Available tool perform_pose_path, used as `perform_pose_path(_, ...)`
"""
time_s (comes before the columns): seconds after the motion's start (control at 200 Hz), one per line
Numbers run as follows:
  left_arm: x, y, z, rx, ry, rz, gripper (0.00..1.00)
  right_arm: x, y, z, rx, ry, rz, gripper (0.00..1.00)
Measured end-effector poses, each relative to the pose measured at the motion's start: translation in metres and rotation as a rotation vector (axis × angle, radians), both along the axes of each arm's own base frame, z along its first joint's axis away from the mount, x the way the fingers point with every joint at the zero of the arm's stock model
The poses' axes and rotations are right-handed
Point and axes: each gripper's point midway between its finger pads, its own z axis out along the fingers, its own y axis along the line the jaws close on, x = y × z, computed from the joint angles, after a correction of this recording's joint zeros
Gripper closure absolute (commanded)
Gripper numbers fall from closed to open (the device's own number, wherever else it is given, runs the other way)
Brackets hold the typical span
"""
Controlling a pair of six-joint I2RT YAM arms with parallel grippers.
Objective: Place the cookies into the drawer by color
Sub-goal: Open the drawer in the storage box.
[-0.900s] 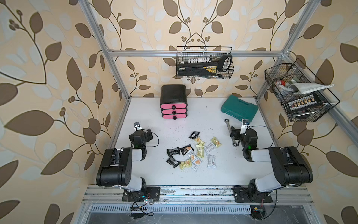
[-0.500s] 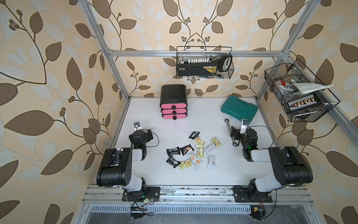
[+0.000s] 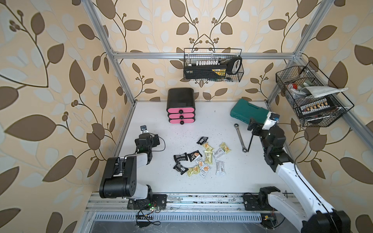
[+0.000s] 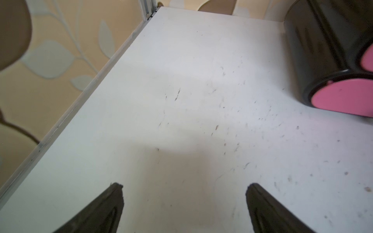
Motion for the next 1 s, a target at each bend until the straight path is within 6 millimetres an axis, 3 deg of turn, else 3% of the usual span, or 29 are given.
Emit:
perform_pose_path(0.055, 0.014, -0.005, 0.019, -0.017, -0.012, -0.012, 0.02, -0.01, 0.008, 0.012, 0.056, -0.019, 0.044, 0.01)
perform_pose_path(0.11, 0.022, -0.013, 0.035, -0.014, -0.027, -0.029, 0.02, -0.012, 0.019, 0.004, 0.104, 0.017, 0.105, 0.01)
perform_pose_path(0.155, 0.022, -0.028, 0.044, -0.006, -0.031, -0.06, 0.02, -0.009, 0.031, -0.015, 0.144, 0.09, 0.162, 0.01)
perform_pose_path(0.25, 0.008, -0.079, 0.067, -0.034, -0.045, -0.198, 0.02, -0.001, 0.06, -0.066, 0.235, 0.284, 0.299, 0.01)
perform_pose_path(0.31, 0.0, -0.11, 0.088, -0.128, -0.081, -0.278, 0.02, 0.0, 0.081, -0.098, 0.298, 0.409, 0.387, 0.01)
perform_pose_path(0.37, -0.004, -0.132, 0.116, -0.263, -0.135, -0.322, 0.02, -0.002, 0.098, -0.117, 0.346, 0.485, 0.46, 0.01)
perform_pose_path(0.45, 0.001, -0.151, 0.15, -0.434, -0.199, -0.348, 0.02, -0.003, 0.115, -0.124, 0.388, 0.514, 0.538, 0.01)
perform_pose_path(0.55, 0.018, -0.168, 0.171, -0.613, -0.21, -0.346, 0.06, -0.004, 0.125, -0.121, 0.404, 0.491, 0.599, 0.01)
perform_pose_path(0.625, 0.033, -0.178, 0.173, -0.712, -0.198, -0.322, 0.21, -0.006, 0.126, -0.118, 0.399, 0.461, 0.613, 0.01)
perform_pose_path(0.76, 0.059, -0.186, 0.155, -0.846, -0.138, -0.237, 0.34, -0.015, 0.127, -0.113, 0.405, 0.403, 0.635, 0.01)
perform_pose_path(1.0, 0.078, -0.192, 0.117, -0.966, -0.052, -0.122, 0.42, -0.02, 0.132, -0.1, 0.421, 0.347, 0.677, 0.01)
